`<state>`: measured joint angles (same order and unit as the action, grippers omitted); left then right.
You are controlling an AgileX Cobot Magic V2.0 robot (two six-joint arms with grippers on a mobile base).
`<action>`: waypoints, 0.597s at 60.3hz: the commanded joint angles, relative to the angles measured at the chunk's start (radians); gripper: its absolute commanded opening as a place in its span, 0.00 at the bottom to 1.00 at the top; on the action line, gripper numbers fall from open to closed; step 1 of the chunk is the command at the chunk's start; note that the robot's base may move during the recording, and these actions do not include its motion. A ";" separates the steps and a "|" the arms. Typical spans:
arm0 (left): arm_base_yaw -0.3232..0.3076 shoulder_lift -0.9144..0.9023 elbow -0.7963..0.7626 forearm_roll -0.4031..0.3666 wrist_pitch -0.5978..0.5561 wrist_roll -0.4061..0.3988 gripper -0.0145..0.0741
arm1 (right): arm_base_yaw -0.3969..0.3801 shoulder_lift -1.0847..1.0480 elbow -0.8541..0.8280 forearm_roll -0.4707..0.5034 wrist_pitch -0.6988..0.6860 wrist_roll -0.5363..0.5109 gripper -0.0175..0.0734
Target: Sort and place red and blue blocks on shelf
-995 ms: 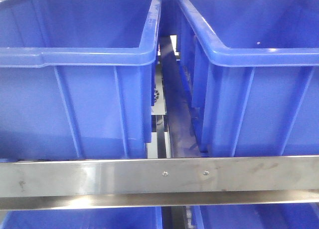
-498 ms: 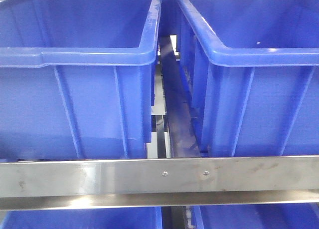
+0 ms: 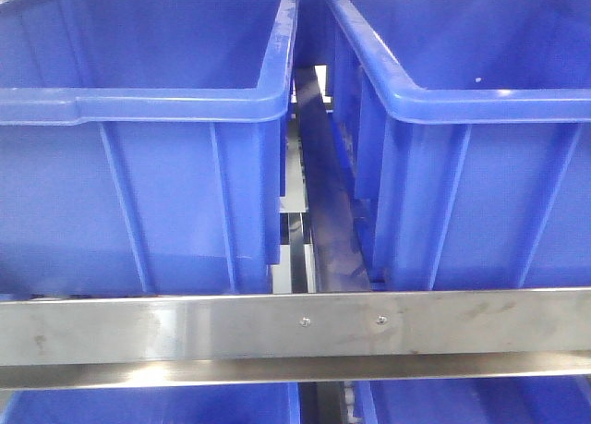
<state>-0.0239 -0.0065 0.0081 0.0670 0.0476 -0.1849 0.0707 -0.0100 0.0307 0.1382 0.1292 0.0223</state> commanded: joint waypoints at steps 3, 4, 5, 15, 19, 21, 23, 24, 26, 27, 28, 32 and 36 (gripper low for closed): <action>0.002 -0.021 0.044 -0.005 -0.075 -0.010 0.30 | -0.003 -0.020 -0.020 -0.001 -0.094 -0.004 0.25; 0.002 -0.021 0.044 -0.005 -0.075 -0.010 0.30 | -0.003 -0.020 -0.020 -0.001 -0.094 -0.004 0.25; 0.002 -0.021 0.044 -0.005 -0.075 -0.010 0.30 | -0.003 -0.020 -0.020 -0.001 -0.094 -0.004 0.25; 0.002 -0.021 0.044 -0.005 -0.075 -0.010 0.30 | -0.003 -0.020 -0.020 -0.001 -0.094 -0.004 0.25; 0.002 -0.021 0.044 -0.005 -0.075 -0.010 0.30 | -0.003 -0.020 -0.020 -0.001 -0.094 -0.004 0.25; 0.002 -0.021 0.044 -0.005 -0.075 -0.010 0.30 | -0.003 -0.020 -0.020 -0.001 -0.094 -0.004 0.25; 0.002 -0.021 0.044 -0.005 -0.075 -0.010 0.30 | -0.003 -0.020 -0.020 -0.001 -0.094 -0.004 0.25; 0.002 -0.021 0.044 -0.005 -0.075 -0.010 0.30 | -0.003 -0.020 -0.020 -0.001 -0.094 -0.004 0.25; 0.002 -0.021 0.044 -0.005 -0.075 -0.010 0.30 | -0.003 -0.020 -0.020 -0.001 -0.094 -0.004 0.25; 0.002 -0.021 0.044 -0.005 -0.075 -0.010 0.30 | -0.003 -0.020 -0.020 -0.001 -0.094 -0.004 0.25; 0.002 -0.021 0.044 -0.005 -0.075 -0.010 0.30 | -0.003 -0.020 -0.020 -0.001 -0.094 -0.004 0.25; 0.002 -0.021 0.044 -0.005 -0.075 -0.010 0.30 | -0.003 -0.020 -0.020 -0.001 -0.094 -0.004 0.25; 0.002 -0.021 0.044 -0.005 -0.075 -0.010 0.30 | -0.003 -0.020 -0.020 -0.001 -0.094 -0.004 0.25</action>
<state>-0.0239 -0.0065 0.0081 0.0670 0.0500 -0.1849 0.0707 -0.0100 0.0307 0.1382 0.1292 0.0223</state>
